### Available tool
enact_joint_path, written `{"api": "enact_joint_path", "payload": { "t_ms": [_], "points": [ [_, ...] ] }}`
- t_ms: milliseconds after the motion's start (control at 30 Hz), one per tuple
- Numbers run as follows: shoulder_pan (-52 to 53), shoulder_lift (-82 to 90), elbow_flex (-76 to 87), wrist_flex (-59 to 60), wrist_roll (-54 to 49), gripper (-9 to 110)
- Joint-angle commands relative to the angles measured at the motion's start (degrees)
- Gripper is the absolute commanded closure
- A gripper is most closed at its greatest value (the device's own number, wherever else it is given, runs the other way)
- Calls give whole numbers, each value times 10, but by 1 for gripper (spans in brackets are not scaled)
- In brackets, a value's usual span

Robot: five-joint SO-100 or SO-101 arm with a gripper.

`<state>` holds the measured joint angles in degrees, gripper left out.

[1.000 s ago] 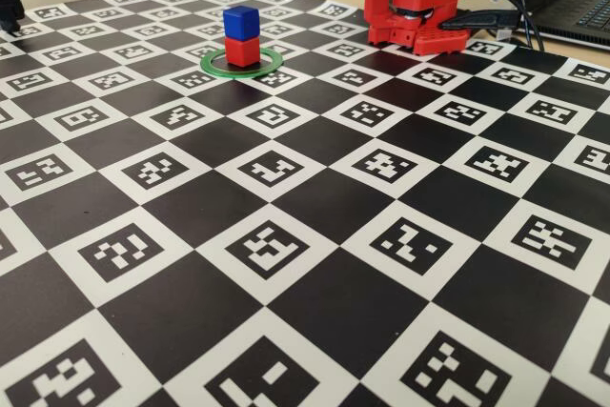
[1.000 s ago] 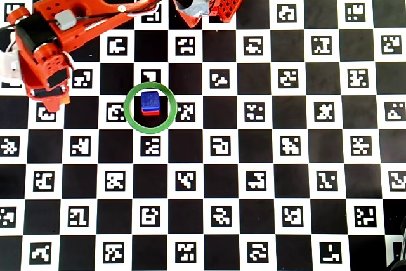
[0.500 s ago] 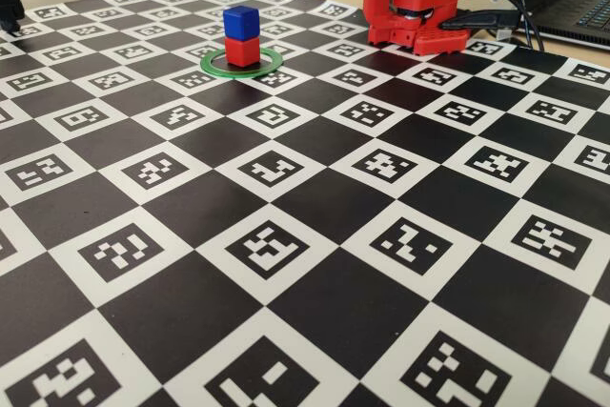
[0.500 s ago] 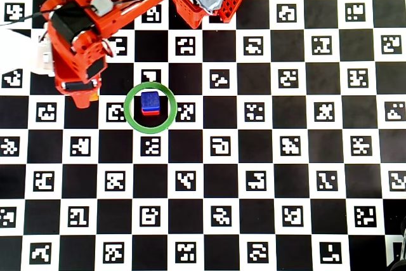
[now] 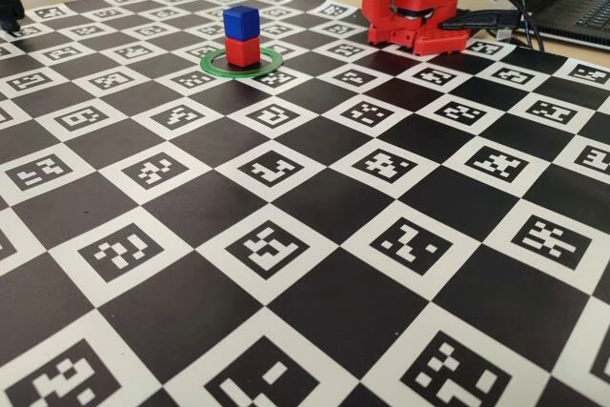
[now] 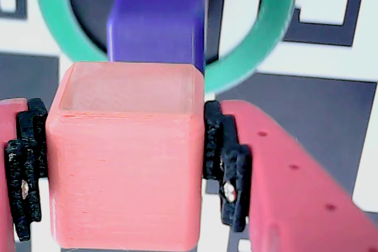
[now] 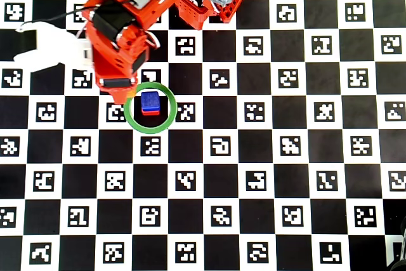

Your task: Grab the red cube then put it in the green circle then put the blue cube on top and finally the orange cube on top

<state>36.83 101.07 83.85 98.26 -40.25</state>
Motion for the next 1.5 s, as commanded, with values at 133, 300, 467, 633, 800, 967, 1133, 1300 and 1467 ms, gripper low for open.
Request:
{"api": "enact_joint_path", "payload": {
  "t_ms": [133, 300, 467, 633, 800, 967, 1133, 1300, 1467],
  "points": [
    [-58, 84, 48, -29, 49, 91],
    [-76, 95, 91, -52, 69, 91],
    [-76, 96, 125, -83, 81, 91],
    [-73, 95, 161, -115, 83, 91],
    [-69, 94, 189, -141, 80, 91],
    [-69, 95, 208, -157, 78, 91],
    [-63, 95, 225, -175, 73, 91],
    [-55, 91, 234, -188, 67, 91],
    [-47, 90, 243, -200, 60, 91]
  ]
}}
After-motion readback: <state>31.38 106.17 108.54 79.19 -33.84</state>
